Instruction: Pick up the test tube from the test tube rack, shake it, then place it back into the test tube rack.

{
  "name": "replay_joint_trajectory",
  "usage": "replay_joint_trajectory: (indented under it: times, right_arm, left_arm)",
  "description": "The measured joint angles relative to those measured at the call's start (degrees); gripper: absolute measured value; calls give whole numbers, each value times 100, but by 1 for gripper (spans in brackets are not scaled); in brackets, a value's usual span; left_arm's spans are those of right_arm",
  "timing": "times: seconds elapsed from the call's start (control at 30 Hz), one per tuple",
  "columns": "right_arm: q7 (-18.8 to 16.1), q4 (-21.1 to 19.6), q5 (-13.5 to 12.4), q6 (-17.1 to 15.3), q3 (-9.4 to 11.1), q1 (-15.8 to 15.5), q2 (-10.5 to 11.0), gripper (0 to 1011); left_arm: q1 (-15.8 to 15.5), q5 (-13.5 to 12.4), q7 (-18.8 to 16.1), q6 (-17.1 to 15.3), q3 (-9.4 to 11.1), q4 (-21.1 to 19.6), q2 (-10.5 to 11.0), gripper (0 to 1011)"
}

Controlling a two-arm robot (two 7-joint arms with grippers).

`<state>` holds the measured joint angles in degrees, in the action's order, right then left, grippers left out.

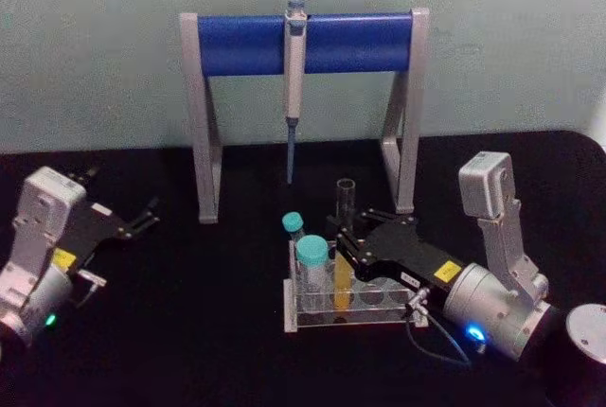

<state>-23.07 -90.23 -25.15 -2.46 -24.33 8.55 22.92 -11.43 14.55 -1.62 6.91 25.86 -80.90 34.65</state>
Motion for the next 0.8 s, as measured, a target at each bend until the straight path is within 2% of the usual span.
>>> replay_joint_trajectory:
  times: [0.37, 0.8]
  right_arm:
    - [-40, -133, 166, 105, 35, -27, 24, 233]
    - [-37, -679, 71, 83, 247, -102, 115, 233]
  left_arm:
    - [0, 0, 0, 0, 0, 0, 0, 1001]
    - [0, 0, 0, 0, 0, 0, 0, 1001]
